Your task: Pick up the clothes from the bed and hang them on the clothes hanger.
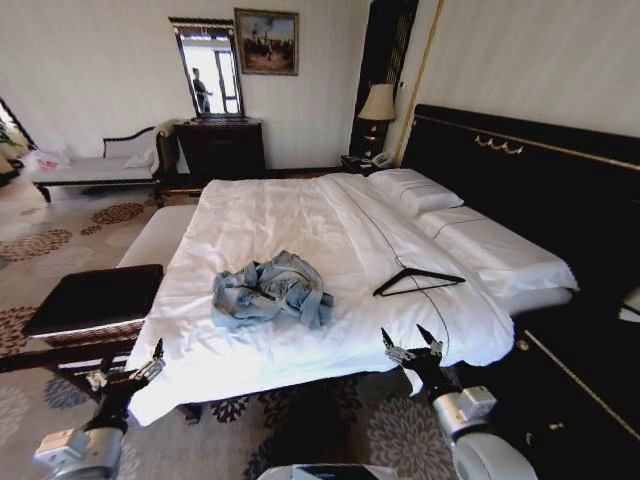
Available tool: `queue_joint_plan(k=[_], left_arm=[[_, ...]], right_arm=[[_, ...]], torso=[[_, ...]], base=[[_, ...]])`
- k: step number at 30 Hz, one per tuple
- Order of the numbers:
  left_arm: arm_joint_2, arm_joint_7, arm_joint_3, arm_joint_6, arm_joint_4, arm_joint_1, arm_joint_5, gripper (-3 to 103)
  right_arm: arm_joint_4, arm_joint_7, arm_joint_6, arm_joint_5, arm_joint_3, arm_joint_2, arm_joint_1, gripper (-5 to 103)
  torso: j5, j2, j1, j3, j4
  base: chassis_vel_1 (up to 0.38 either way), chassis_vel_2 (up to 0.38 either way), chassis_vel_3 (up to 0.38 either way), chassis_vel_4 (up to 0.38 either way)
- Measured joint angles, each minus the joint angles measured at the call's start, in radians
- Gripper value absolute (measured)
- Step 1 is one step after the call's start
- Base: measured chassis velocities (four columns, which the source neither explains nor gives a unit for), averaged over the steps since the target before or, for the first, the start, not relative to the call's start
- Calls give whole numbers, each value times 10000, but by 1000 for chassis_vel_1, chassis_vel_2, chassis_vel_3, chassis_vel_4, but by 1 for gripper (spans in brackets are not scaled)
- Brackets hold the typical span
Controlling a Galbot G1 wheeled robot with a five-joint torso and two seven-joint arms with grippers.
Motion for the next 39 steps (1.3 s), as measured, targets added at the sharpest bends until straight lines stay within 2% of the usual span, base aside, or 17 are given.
queue_joint_plan(k=[30,34,39], left_arm=[[-113,-29,-20,7,109,23,-19,100],[-104,-36,-18,84,153,16,-140,100],[204,-55,72,482,355,-109,-604,100]], right_arm=[[-87,99,-154,-166,-423,-25,122,100],[-115,233,-215,-47,-466,-121,182,100],[-121,481,-445,624,-470,-417,448,100]], torso=[[0,0,0,0,1],[0,0,1,0,0],[0,-2,3,1,1]], base=[[-118,121,122,-120],[-97,93,92,-98],[-54,40,53,-41]])
